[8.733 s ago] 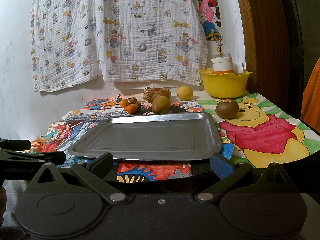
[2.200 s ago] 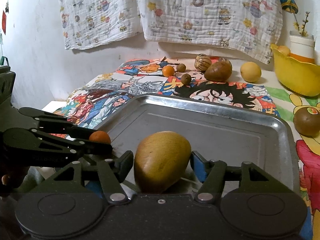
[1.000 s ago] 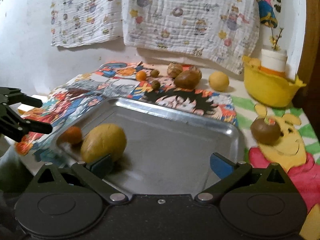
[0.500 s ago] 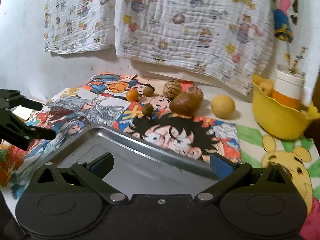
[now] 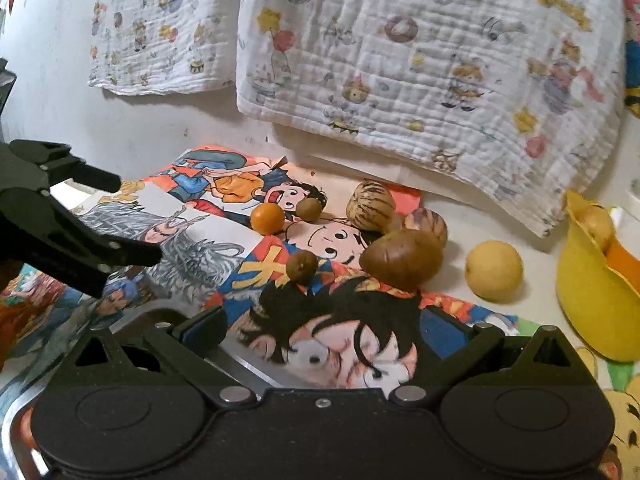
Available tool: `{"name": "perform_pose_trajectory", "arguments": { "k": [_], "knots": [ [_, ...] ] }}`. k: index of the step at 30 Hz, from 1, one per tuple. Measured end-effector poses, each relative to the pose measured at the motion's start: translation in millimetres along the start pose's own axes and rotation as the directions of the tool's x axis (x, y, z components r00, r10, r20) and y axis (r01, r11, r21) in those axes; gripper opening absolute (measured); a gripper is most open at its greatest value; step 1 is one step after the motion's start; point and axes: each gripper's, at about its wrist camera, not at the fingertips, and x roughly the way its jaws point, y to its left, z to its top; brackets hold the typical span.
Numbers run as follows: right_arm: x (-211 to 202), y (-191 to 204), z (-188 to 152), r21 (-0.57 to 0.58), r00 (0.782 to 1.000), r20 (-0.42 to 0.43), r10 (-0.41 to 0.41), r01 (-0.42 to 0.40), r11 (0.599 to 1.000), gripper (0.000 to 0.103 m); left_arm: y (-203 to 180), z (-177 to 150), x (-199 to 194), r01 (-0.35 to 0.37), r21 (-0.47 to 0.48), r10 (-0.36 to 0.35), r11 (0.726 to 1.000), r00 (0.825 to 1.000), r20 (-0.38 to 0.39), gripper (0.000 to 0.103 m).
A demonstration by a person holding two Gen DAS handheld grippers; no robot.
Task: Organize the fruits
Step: 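Grasp a small brown round fruit with the right tool while the left tool grasps another orange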
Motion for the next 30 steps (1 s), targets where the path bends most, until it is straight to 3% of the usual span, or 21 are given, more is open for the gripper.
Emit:
{"name": "perform_pose_trajectory", "arguments": {
  "k": [6,15,20,26,30],
  "knots": [
    [34,1,7,-0.013,1.000,-0.010,0.015,-0.015,1.000,0.100,9,21,36,0.045,-0.023,-0.044,0.999,0.998,0.036,0.102],
    [72,3,18,-0.031,0.999,-0.034,0.030,-0.031,0.999,0.085,15,30,80,0.093,-0.039,-0.091,0.995,0.995,0.046,0.102],
    [84,2,20,-0.034,0.999,-0.037,0.023,-0.024,0.999,0.071,15,32,92,0.144,-0.057,-0.141,0.988,0.989,0.049,0.101],
    [93,2,19,-0.024,0.998,-0.040,0.039,-0.040,0.999,0.058,14,36,105,0.191,-0.085,-0.188,0.978,0.981,0.041,0.090],
    [97,3,21,-0.018,0.998,-0.034,0.054,-0.054,0.998,0.050,15,37,111,0.217,-0.105,-0.214,0.971,0.976,0.034,0.077]
  ]
}}
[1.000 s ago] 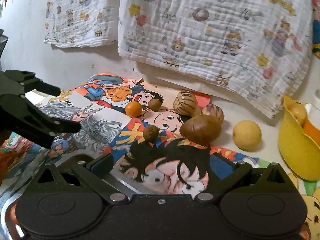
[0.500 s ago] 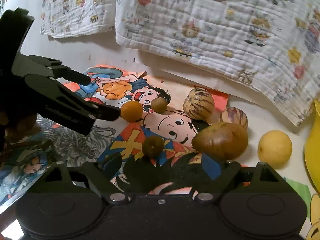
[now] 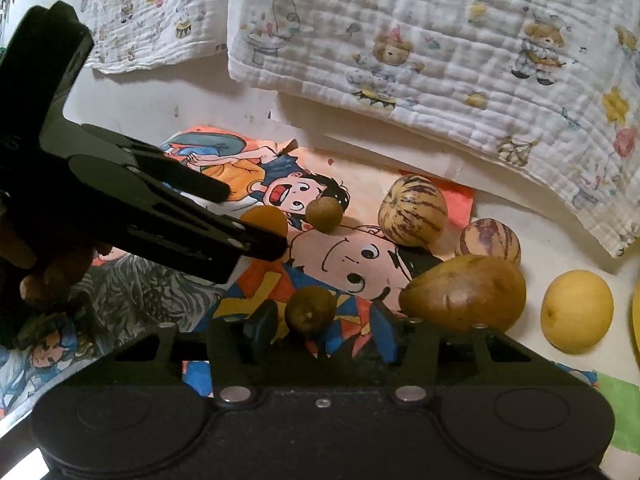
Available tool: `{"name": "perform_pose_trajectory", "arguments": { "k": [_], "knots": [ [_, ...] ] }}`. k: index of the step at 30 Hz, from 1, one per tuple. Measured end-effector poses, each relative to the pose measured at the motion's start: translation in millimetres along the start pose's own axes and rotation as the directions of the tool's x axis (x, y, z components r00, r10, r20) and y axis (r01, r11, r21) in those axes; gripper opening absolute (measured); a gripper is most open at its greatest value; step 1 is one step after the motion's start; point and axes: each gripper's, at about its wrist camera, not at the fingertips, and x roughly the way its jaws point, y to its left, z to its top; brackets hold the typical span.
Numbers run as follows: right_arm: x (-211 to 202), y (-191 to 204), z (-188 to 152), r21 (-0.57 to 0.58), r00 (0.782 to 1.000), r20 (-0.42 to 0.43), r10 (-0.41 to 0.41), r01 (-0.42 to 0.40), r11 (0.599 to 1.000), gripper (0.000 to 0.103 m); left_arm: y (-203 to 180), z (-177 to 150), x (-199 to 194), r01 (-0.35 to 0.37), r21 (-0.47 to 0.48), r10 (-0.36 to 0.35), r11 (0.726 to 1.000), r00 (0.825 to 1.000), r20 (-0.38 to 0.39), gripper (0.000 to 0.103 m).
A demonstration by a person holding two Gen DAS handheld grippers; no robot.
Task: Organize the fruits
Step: 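Grasp a small brown round fruit with the right tool while the left tool grasps another orange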
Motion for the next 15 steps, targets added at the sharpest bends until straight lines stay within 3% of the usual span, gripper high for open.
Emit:
{"name": "perform_pose_trajectory", "arguments": {
  "k": [8,11,15],
  "knots": [
    [1.9,0.8,-0.2,0.012,1.000,0.002,0.022,-0.022,1.000,0.034,1.8,-0.1,3.6,0.040,-0.017,-0.040,0.999,0.999,-0.003,0.054],
    [1.6,3.0,-0.1,0.004,1.000,0.001,0.027,-0.027,1.000,0.030,0.4,1.1,4.1,0.059,-0.008,-0.059,0.998,0.998,-0.006,0.036],
    [-0.6,5.1,-0.6,-0.003,1.000,0.004,0.029,-0.029,1.000,0.029,1.1,1.5,2.1,0.053,-0.027,-0.053,0.998,0.998,-0.013,0.035]
  ]
}}
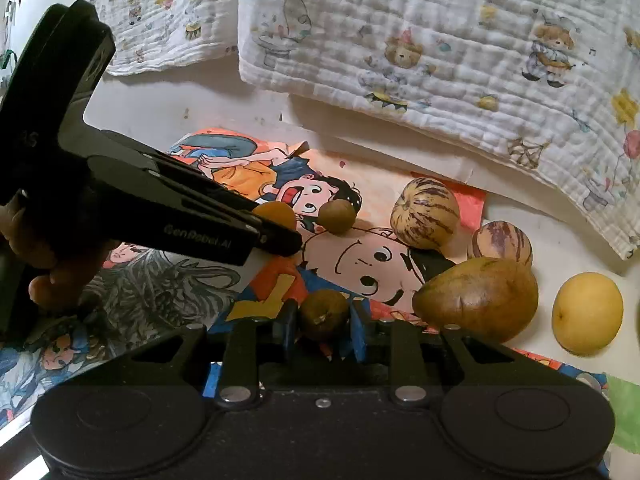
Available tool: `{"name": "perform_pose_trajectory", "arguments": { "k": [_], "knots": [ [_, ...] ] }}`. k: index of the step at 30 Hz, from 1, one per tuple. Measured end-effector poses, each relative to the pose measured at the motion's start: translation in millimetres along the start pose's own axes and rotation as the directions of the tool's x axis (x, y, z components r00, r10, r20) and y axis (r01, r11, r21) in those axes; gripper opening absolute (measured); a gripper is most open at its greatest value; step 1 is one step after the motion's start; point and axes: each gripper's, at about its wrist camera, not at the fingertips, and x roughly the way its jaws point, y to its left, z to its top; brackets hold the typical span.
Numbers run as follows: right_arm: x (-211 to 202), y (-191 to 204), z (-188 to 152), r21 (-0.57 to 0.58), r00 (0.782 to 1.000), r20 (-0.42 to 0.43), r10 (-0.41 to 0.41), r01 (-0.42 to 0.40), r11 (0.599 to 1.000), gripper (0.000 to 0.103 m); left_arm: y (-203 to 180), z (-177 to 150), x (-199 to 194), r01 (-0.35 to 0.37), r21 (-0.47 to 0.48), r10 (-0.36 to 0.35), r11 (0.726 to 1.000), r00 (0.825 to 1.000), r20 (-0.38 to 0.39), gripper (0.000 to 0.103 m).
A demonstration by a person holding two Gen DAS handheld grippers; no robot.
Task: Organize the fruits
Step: 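Grasp a small brown round fruit with the right tool while the left tool grasps another orange, then lower both held fruits into the tray and open both tools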
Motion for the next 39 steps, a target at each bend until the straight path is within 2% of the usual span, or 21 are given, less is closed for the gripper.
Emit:
{"name": "perform_pose_trajectory", "arguments": {
  "k": [7,14,20,27,32,39],
  "knots": [
    [-20,1,-5,0.013,1.000,0.023,0.009,-0.010,1.000,0.029,-4,-1,-25,-0.012,-0.002,0.012,1.000,1.000,0.023,0.035],
    [-58,6,-12,0.020,0.998,0.057,0.024,-0.025,0.999,0.029,-20,-14,-61,-0.015,0.018,0.014,1.000,0.999,0.035,0.035],
    [-85,19,-28,0.007,0.999,0.022,0.036,-0.037,0.999,0.029,-38,-33,-90,0.005,0.049,-0.007,0.999,1.000,0.029,0.035],
    [-111,35,-47,0.001,0.998,-0.009,0.066,-0.066,0.998,0.029,-55,-56,-118,0.062,0.056,-0.062,0.996,0.998,0.002,0.035],
    [-120,40,-57,0.042,0.995,-0.055,0.082,-0.079,0.996,0.030,-63,-72,-129,0.094,0.041,-0.093,0.995,0.995,-0.026,0.035],
    [-128,47,-66,0.060,0.990,-0.111,0.091,-0.084,0.995,0.030,-74,-93,-138,0.104,0.060,-0.100,0.993,0.993,-0.063,0.035]
  ]
}}
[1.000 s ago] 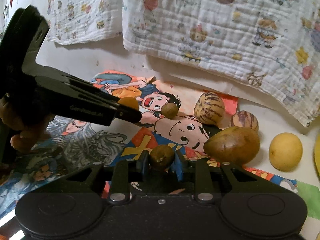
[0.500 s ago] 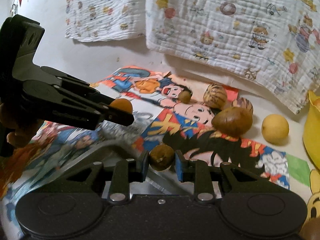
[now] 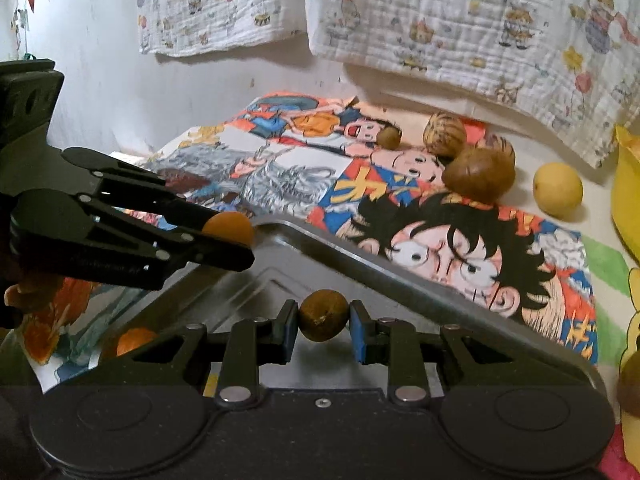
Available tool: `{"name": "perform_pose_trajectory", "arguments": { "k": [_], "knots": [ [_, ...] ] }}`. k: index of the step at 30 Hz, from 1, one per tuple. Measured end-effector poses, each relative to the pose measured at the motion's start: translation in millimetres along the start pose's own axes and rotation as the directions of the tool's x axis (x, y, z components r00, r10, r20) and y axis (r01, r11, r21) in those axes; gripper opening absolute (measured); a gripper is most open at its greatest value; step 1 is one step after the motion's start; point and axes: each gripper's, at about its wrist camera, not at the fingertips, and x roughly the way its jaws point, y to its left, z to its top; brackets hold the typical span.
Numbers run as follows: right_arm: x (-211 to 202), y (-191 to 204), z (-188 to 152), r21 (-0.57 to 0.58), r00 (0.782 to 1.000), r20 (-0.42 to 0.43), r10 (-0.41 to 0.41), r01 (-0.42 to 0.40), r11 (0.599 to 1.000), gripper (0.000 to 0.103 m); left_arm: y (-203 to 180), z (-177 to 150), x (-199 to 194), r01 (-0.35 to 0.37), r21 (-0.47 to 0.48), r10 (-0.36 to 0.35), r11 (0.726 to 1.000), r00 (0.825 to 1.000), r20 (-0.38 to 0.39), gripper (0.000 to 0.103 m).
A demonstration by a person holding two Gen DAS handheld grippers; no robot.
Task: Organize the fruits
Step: 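Lower both held fruits into the tray and open both tools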
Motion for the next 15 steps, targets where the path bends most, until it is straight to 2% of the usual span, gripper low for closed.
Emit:
{"name": "perform_pose_trajectory", "arguments": {
  "k": [15],
  "knots": [
    [0,-7,-4,0.072,0.998,-0.058,-0.005,0.009,0.997,0.030,-23,-12,3,-0.027,0.052,0.031,0.998,0.995,-0.091,0.035]
  ]
}}
